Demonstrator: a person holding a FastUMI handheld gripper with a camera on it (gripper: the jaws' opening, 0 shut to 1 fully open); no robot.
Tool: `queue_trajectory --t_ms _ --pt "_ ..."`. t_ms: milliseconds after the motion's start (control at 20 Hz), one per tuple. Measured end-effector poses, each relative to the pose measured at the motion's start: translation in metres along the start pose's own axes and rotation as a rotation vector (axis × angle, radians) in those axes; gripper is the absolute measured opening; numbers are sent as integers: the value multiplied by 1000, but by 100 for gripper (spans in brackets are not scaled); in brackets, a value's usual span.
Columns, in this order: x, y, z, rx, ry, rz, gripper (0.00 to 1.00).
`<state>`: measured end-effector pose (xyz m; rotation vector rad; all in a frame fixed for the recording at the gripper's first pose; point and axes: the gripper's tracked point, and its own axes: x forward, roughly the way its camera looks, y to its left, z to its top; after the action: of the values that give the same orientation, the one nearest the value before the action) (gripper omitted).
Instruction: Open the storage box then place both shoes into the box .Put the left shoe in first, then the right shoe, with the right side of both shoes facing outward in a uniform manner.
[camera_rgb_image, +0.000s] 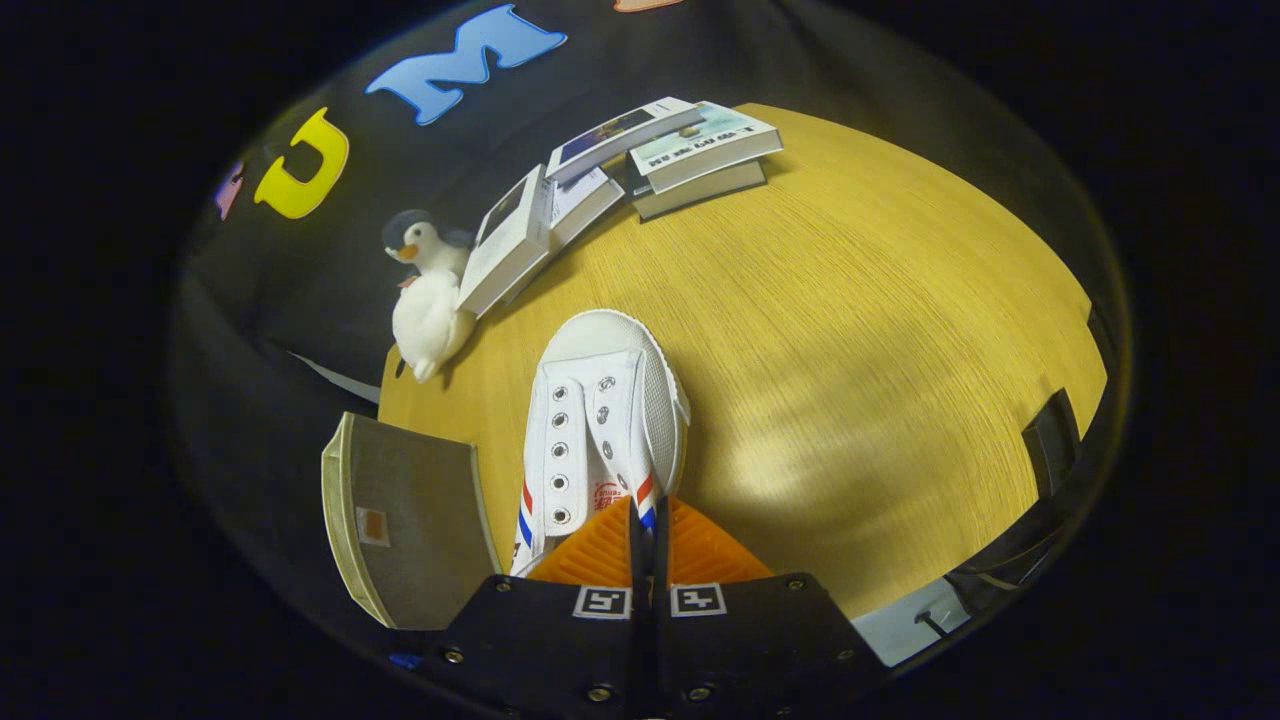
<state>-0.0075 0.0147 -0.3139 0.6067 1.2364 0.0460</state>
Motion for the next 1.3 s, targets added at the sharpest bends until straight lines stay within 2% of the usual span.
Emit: queue_trajectory --t_ms 550,950,1300 --pt "-36 115 -13 -87 -32 100 0" --pt "-37 198 -35 -155 -18 164 0" --pt "-24 250 -62 -224 10 183 0"
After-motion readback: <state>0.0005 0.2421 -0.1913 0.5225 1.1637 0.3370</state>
